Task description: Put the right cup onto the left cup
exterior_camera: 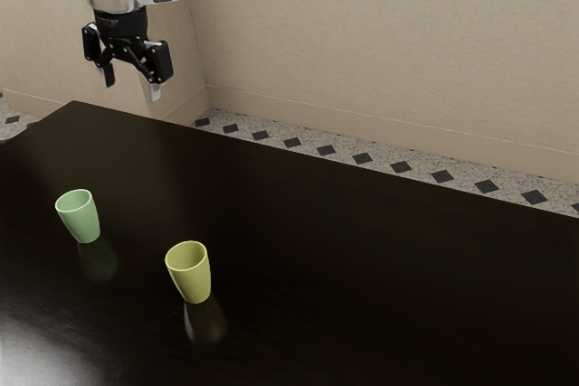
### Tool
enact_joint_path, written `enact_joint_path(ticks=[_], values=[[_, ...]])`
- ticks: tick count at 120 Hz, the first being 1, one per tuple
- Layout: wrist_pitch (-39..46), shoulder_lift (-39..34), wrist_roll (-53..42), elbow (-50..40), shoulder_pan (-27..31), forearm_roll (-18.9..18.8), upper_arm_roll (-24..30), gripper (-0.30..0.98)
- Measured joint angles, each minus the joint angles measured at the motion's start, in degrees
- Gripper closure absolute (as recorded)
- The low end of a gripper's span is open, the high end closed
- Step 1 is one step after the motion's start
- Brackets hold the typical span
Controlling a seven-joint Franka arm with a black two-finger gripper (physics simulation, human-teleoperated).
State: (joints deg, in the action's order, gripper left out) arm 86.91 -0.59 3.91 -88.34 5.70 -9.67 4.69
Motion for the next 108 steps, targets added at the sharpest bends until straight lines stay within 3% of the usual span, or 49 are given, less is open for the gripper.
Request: enact_joint_path(ticks=[26, 51, 108], values=[[1.14, 0.59, -0.11, -0.76, 1.27, 0.32, 1.08, 0.0], [4.9, 0.19, 0.18, -7.76, 1.93, 2.11, 1.44, 0.0], [14.29, -0.99, 4.68, -19.74, 5.83, 2.19, 8.45, 0.0]])
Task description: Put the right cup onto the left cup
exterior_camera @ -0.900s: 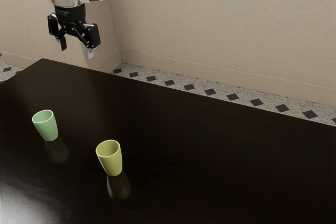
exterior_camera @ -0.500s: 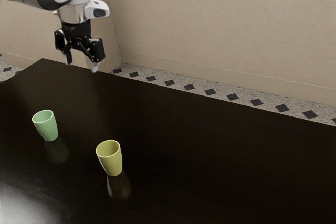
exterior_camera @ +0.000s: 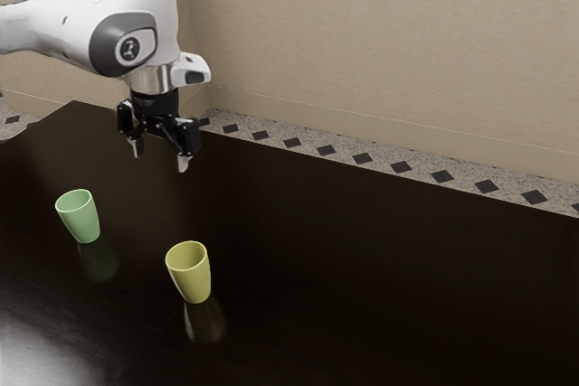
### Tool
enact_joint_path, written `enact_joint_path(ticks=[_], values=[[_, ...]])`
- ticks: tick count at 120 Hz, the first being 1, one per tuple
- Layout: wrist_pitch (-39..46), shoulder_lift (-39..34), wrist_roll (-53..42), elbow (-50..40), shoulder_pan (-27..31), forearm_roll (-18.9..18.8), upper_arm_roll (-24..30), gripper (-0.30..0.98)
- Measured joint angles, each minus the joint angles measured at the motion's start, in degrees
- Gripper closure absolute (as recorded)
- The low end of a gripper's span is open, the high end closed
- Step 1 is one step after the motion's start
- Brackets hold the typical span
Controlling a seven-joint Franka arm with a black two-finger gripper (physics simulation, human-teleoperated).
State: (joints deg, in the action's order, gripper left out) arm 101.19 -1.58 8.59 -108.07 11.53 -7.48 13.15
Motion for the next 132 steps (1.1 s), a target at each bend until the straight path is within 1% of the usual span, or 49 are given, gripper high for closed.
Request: enact_joint_path(ticks=[8, 22, 28, 49, 77, 110, 132], values=[[1.4, -0.91, 1.04, -2.56, -1.68, 0.0, 0.54, 0.0], [5.0, -2.82, 2.86, -8.18, -7.0, 0.21, 1.1, 0.0], [6.61, -3.7, 3.57, -10.31, -8.19, 0.35, 1.21, 0.0], [11.07, -3.88, 5.72, -13.42, -6.99, 0.62, 1.36, 0.0], [15.93, -3.25, 8.12, -17.51, -7.08, 0.69, 1.52, 0.0], [22.8, -1.07, 10.06, -22.27, -6.99, 0.69, 1.45, 0.0], [26.25, 1.37, 10.95, -22.89, -7.01, 0.55, 1.44, 0.0]])
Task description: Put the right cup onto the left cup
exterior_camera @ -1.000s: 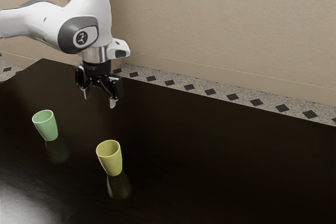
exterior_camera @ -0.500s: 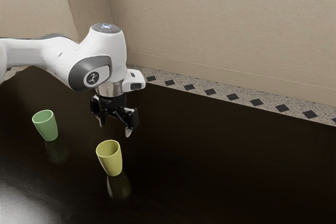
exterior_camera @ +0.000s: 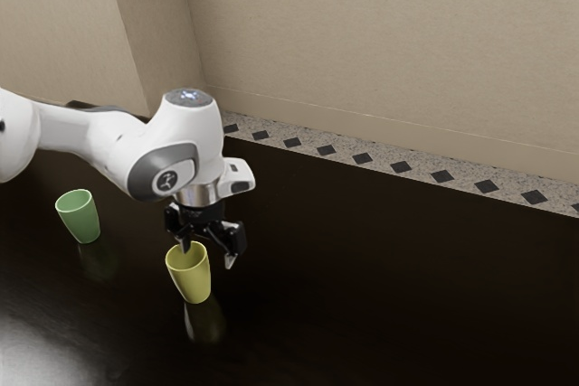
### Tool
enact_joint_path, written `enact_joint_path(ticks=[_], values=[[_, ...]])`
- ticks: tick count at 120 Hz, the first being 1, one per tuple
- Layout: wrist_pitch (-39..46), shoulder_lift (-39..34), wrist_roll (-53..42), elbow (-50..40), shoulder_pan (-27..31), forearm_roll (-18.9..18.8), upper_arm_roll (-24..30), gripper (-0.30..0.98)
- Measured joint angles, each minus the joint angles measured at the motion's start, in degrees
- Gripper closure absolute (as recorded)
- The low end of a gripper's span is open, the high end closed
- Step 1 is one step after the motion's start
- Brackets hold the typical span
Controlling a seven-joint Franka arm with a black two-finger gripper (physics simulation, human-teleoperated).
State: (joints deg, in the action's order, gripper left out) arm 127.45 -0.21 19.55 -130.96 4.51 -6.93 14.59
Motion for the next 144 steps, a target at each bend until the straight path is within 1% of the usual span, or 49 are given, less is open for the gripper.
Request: enact_joint_path(ticks=[36, 56, 81, 91, 129, 144], values=[[2.88, 1.43, 0.76, -0.02, -0.65, -0.46, -0.96, 0.0], [4.54, 3.64, 0.91, -0.02, -0.06, -0.57, -1.29, 0.0], [6.18, 2.94, 1.06, -1.89, 0.36, -0.62, -1.95, 0.02], [6.72, 3.05, 1.16, -2.27, 0.44, -0.62, -2.01, 0.1], [7.53, 3.24, 1.55, -2.71, 0.17, -0.57, -2.02, 0.54], [7.63, 3.18, 1.68, -2.74, 0.25, -0.55, -2.02, 0.66]])
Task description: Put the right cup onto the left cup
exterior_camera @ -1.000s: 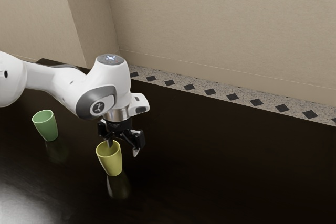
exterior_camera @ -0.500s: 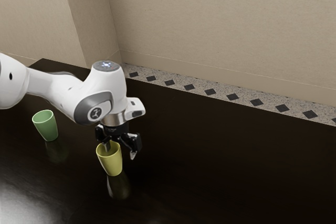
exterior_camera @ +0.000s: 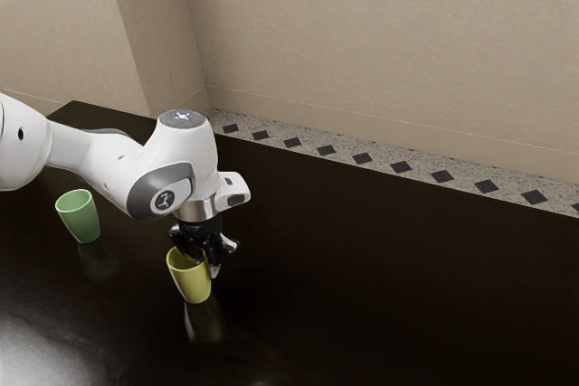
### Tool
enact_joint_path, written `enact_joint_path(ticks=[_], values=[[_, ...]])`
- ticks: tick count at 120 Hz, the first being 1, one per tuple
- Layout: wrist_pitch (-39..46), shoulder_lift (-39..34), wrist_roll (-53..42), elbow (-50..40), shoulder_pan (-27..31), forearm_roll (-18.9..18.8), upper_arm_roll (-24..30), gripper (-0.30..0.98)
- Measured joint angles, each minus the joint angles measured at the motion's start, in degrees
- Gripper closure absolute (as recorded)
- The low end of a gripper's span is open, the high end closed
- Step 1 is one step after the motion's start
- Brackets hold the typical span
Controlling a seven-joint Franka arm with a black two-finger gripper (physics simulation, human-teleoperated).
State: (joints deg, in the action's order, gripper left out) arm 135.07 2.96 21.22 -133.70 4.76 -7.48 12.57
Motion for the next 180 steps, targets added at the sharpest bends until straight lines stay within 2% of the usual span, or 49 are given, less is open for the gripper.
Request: enact_joint_path(ticks=[18, 44, 89, 116, 148, 180], values=[[0.03, -0.07, 0.13, 0.0, 0.04, -0.04, 0.0, 0.73], [-0.21, -0.88, 0.45, 0.0, 0.0, -0.3, -0.01, 0.77], [-8.56, -14.04, 0.93, 0.27, -0.12, -0.57, -0.57, 0.78], [-17.25, -17.16, 0.64, 4.06, -0.12, -1.57, -8.51, 0.79], [-25.18, -17.35, -2.03, 9.15, -0.09, -6.08, -18.06, 0.79], [-26.98, -12.89, -6.74, 16.34, 0.06, -9.92, -22.1, 0.79]])
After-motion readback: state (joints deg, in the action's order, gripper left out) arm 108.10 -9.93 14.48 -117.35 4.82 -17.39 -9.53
